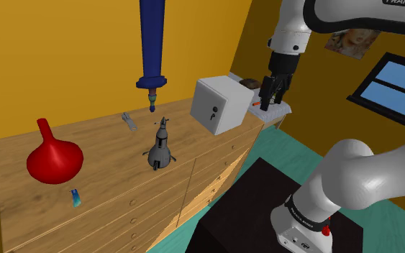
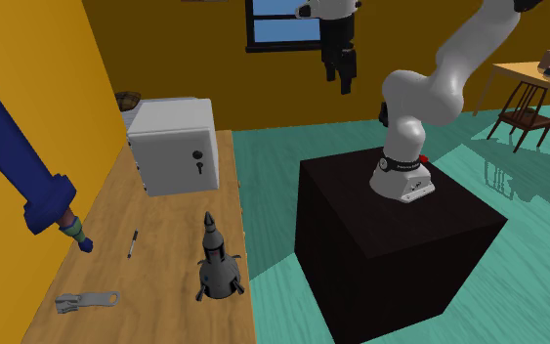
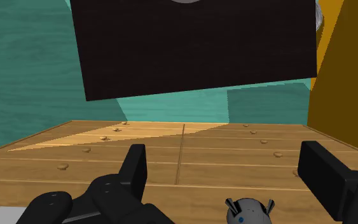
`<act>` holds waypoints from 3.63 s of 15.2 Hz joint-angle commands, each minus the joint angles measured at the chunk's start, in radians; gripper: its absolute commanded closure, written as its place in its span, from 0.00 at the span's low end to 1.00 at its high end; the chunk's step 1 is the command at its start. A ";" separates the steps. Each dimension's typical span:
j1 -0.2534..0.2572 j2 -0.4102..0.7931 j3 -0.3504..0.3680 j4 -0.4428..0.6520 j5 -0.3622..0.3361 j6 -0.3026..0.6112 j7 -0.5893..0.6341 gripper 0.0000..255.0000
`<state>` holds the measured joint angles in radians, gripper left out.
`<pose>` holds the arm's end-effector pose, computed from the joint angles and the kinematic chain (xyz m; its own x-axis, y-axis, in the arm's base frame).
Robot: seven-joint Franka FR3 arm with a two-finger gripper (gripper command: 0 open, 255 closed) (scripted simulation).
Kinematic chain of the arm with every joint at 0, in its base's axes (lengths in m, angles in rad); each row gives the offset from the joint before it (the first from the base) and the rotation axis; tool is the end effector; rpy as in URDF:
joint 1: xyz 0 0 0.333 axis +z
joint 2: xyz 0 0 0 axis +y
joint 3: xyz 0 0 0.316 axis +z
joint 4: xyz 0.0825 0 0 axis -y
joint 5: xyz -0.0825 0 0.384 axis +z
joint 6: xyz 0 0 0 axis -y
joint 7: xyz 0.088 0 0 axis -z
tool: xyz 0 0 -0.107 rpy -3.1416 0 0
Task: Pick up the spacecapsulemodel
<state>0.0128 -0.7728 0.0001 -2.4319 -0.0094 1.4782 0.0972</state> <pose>0.2955 0.0027 0.5441 0.9803 -0.0853 -0.1781 -0.0818 -0.9963 0.0269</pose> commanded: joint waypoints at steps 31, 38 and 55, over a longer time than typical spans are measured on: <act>0.130 1.283 0.028 0.921 -0.097 0.195 -0.515 0.00; 0.158 1.482 0.045 1.142 -0.121 0.153 -0.569 0.00; 0.157 1.512 0.045 1.116 -0.123 0.209 -0.563 1.00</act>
<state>0.1703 0.7373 0.0449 -1.3173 -0.1320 1.6875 -0.4658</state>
